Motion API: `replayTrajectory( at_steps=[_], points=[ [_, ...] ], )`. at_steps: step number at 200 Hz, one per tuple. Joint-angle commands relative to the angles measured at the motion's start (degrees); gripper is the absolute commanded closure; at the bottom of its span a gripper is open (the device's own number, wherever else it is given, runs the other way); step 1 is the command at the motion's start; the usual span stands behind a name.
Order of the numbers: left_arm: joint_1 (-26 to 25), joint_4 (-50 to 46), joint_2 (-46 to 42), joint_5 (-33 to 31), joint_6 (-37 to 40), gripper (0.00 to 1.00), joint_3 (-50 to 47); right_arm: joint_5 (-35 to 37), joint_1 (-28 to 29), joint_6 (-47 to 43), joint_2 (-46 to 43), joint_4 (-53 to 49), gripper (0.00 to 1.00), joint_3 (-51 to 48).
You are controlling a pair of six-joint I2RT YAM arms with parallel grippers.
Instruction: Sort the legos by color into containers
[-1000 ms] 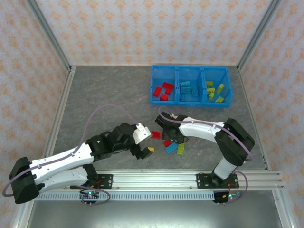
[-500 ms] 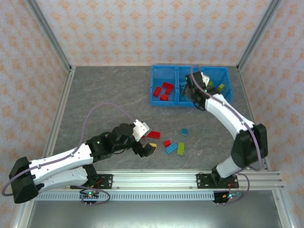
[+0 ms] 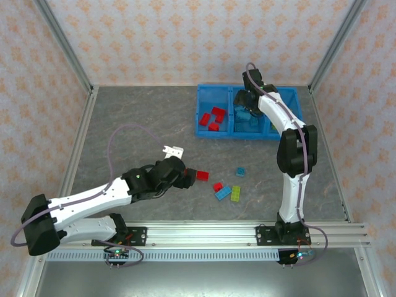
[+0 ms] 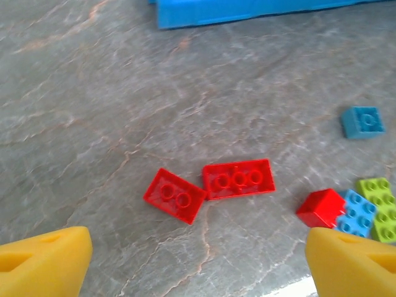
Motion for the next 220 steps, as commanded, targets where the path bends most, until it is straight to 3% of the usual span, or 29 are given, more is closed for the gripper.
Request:
replayTrajectory(
  at_steps=[1,33,52,73,111,139,163,220],
  points=[
    [-0.2,-4.1,3.9,-4.6,-8.5,0.1,3.1,-3.1,0.3,-1.3,-9.1,-2.7,0.18,-2.7],
    [1.2,-5.2,12.8,-5.4,-9.3,0.13,8.0,-8.5,0.6,-1.2,-23.2,-1.4,0.13,-15.3],
    [3.4,-4.9,17.4,-4.4,-8.4,0.15,9.9,-11.8,1.7,-0.4,-34.0,1.2,0.0,-24.7],
    [5.4,-4.3,22.2,-3.1,-5.7,0.18,11.7,-14.7,3.6,-0.1,-43.1,0.9,0.01,-31.8],
    [6.4,-6.7,28.9,-3.9,-3.2,0.3,14.5,-17.9,6.2,0.1,-49.6,-7.2,0.01,-37.2],
    [7.2,-5.7,30.7,-2.5,-5.0,0.34,13.5,-18.1,6.9,1.7,-52.3,-6.6,0.01,-40.8],
    [7.5,-5.0,30.7,-1.9,-11.6,0.35,12.7,-18.1,6.9,2.0,-51.5,-5.6,0.01,-40.6],
    [7.1,-4.0,24.7,0.5,-40.3,0.34,8.7,-19.6,7.6,1.8,-46.7,-4.6,0.01,-38.1]
  ],
)
